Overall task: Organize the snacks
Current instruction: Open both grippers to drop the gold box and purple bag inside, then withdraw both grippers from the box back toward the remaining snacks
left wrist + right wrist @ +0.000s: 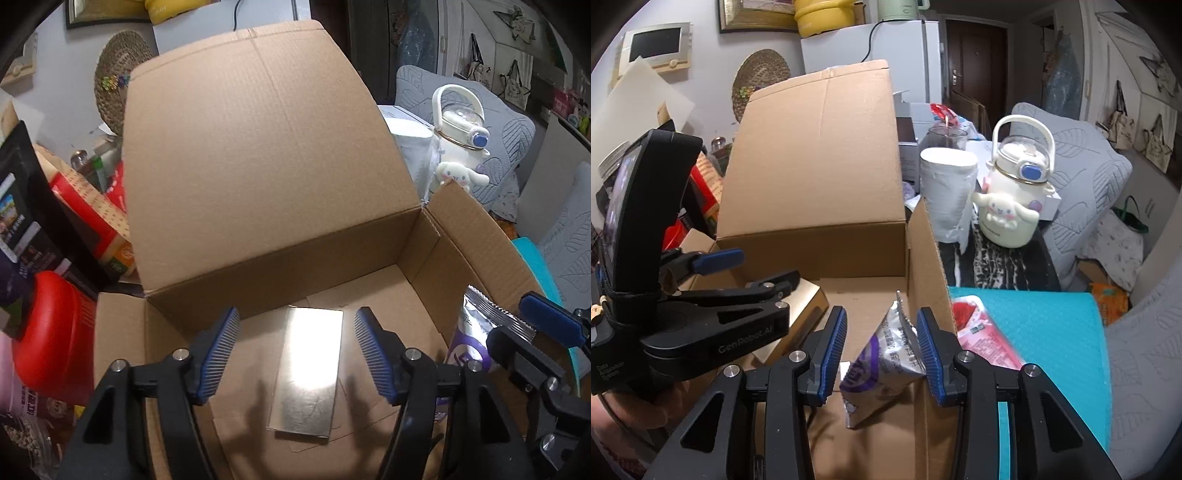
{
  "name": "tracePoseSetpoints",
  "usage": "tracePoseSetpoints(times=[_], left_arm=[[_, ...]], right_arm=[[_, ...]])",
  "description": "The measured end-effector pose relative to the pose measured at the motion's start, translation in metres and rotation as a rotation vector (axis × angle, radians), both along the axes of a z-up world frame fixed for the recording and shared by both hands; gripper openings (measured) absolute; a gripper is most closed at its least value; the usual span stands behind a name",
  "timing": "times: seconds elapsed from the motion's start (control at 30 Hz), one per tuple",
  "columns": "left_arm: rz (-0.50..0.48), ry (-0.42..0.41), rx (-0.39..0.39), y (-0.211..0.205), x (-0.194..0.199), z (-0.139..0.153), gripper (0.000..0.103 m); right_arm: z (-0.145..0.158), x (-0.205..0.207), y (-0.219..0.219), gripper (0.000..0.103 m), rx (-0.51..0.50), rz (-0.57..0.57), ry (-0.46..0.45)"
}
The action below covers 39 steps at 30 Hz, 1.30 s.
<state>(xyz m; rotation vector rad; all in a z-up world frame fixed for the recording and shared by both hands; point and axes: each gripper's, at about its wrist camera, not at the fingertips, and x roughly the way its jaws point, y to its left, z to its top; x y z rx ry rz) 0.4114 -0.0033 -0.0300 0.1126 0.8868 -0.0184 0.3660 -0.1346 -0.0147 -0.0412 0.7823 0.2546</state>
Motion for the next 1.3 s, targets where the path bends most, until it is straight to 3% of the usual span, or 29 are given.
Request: tracePoseSetpoints(times=[0.37,0.57,0.97,1.3], left_arm=[[-0.018,-0.044,-0.033,-0.002,-0.018,0.028,0.065],[-0.031,-0.103,-0.027,-0.006,-0.039,0.059,0.065],[-0.08,-0.226,-0.051,-0.011,-0.106,0.127,0.065],[-0.136,-0.301,-0.084,-0.012,-0.172,0.156,0.065]], right_arm=[[0.025,-0.022,-0.008,0.039,0.03,-0.01,-0.051],[0.05,-0.042,-0.011,0.039,0.038,-0.018,-0.103],[0.106,-0.102,-0.014,0.041,0.052,-0.01,-0.233],[0.13,-0.164,-0.018,0.048,0.046,-0.019,-0.308]])
